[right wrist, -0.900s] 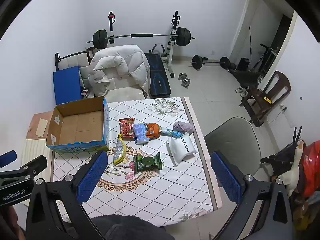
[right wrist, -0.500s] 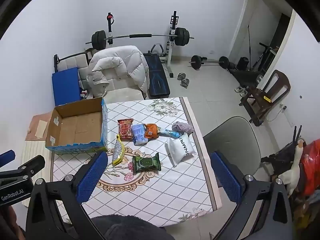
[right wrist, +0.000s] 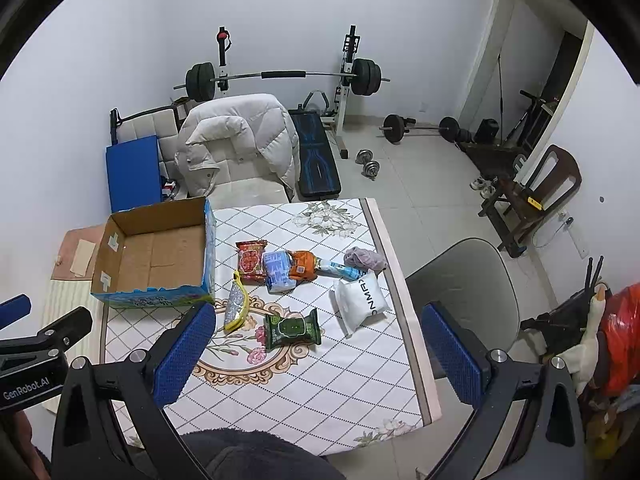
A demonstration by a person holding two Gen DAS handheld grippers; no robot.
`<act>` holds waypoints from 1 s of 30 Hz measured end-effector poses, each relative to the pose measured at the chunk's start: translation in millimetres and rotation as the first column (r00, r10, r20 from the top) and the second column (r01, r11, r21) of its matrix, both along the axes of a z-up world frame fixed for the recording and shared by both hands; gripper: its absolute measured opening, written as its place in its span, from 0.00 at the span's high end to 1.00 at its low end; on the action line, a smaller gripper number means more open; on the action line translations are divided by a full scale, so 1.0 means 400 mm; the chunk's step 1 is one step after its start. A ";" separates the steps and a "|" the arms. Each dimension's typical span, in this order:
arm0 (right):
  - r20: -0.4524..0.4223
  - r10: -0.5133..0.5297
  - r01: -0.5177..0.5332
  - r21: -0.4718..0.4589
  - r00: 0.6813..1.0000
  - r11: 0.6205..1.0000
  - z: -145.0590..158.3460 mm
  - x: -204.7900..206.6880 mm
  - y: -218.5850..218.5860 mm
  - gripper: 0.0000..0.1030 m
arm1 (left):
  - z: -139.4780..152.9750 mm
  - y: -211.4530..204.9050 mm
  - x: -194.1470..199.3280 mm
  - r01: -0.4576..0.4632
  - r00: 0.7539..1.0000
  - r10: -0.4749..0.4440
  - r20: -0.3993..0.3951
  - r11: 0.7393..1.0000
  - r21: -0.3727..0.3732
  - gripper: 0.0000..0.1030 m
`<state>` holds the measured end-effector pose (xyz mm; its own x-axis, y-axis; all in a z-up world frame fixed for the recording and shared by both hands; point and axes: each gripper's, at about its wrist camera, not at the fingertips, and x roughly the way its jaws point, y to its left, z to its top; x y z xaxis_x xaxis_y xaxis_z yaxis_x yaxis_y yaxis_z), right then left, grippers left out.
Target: Organize soft objects
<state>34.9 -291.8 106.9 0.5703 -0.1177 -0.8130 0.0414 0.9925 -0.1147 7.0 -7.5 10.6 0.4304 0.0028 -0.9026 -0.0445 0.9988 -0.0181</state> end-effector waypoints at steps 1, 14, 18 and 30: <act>0.001 0.000 0.000 -0.004 1.000 1.000 -0.001 0.000 0.003 0.00 | 0.000 -0.001 0.000 -0.001 1.000 0.001 0.001 1.000 0.001 0.00; 0.001 0.000 0.000 0.000 1.000 1.000 0.008 0.002 0.004 0.00 | 0.010 -0.007 0.000 0.007 1.000 -0.007 0.020 1.000 0.002 0.00; 0.007 -0.005 0.005 -0.003 1.000 1.000 0.032 0.006 0.014 0.00 | 0.008 -0.009 -0.002 0.009 1.000 -0.009 0.022 1.000 0.002 0.00; 0.013 -0.006 0.006 0.000 1.000 1.000 0.041 0.000 0.015 0.00 | 0.011 -0.009 0.001 0.007 1.000 -0.007 0.022 1.000 0.001 0.00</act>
<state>35.1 -285.7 123.2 0.5802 -0.1211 -0.8054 0.0486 0.9923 -0.1142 7.4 -11.0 15.1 0.4501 0.0008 -0.8930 -0.0369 0.9992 -0.0177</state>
